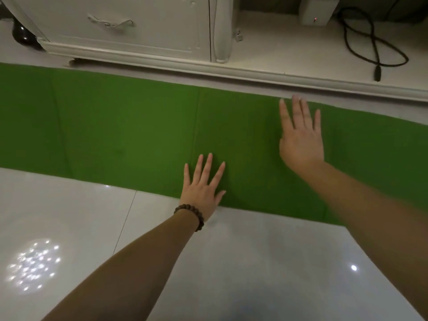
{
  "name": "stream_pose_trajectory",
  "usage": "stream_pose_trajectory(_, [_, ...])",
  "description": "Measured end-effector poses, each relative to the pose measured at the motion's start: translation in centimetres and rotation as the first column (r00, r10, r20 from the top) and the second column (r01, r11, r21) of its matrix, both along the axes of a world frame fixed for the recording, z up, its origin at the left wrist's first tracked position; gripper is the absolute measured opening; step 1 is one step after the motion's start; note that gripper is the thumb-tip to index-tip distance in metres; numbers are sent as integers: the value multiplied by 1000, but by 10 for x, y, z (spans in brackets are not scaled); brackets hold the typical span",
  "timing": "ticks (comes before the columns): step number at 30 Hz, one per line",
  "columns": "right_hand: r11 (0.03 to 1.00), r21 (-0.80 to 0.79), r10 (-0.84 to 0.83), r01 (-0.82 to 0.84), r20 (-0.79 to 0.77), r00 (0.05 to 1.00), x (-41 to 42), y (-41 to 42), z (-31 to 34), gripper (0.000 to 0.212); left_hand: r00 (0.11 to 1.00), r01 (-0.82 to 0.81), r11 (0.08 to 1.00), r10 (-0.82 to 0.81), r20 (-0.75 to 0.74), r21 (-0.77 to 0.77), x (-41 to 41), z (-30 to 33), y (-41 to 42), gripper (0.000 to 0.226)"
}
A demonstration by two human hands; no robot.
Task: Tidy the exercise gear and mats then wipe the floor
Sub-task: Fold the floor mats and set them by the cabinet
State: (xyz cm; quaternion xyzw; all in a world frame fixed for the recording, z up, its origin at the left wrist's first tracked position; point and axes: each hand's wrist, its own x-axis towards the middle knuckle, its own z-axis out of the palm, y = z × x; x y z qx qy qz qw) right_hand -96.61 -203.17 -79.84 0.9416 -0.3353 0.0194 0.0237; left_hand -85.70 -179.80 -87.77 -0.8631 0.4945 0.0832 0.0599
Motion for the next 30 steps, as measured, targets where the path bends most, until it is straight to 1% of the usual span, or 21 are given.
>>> stream_pose_trajectory(2, [996, 69, 50, -49, -13, 999, -16, 21, -23, 77, 998, -36, 998, 37, -41, 43, -6, -13, -3, 68])
stream_pose_trajectory(6, [966, 204, 179, -157, -96, 979, -36, 73, -83, 59, 985, -75, 991, 91, -145, 113, -14, -34, -12, 63])
stream_pose_trajectory(7, [954, 241, 212, -176, -135, 968, -38, 84, -98, 59, 980, -85, 989, 105, -166, 122, -15, -38, -14, 63])
stream_pose_trajectory(9, [933, 308, 255, -186, -203, 945, -41, 99, -121, 66, 975, -105, 987, 126, -185, 120, -16, -44, -15, 63])
stream_pose_trajectory(12, [932, 313, 244, -181, -175, 954, -46, 98, -132, 62, 972, -112, 987, 133, -192, 118, -15, -46, -15, 65])
stream_pose_trajectory(15, [940, 300, 219, -165, -155, 963, -64, 82, -130, 58, 971, -116, 981, 145, -191, 154, -14, -45, -18, 69])
stream_pose_trajectory(17, [958, 275, 132, -85, -158, 979, -90, 62, -132, 56, 969, -118, 980, 149, -197, 161, -14, -46, -18, 74])
stream_pose_trajectory(20, [968, 227, -65, 104, -174, 983, -157, 24, -134, 55, 972, -123, 983, 147, -183, 138, -16, -46, -16, 77])
stream_pose_trajectory(23, [927, 207, -272, 311, -198, 942, -233, -11, -134, 56, 968, -141, 969, 179, -177, 205, -18, -40, -22, 83])
stream_pose_trajectory(25, [849, 213, -445, 484, -206, 871, -276, -28, -130, 60, 967, -145, 954, 193, -167, 263, -23, -34, -32, 89])
stream_pose_trajectory(27, [745, 224, -589, 628, -222, 777, -308, -39, -127, 63, 975, -99, 959, 147, -166, 266, -35, -29, -49, 90])
stream_pose_trajectory(29, [654, 257, -672, 712, -237, 702, -315, -44, -125, 62, 974, -55, 969, 105, -200, 242, -51, -24, -73, 93])
stream_pose_trajectory(30, [602, 281, -713, 747, -233, 662, -309, -46, -124, 62, 968, -54, 970, 109, -225, 239, -60, -22, -86, 95])
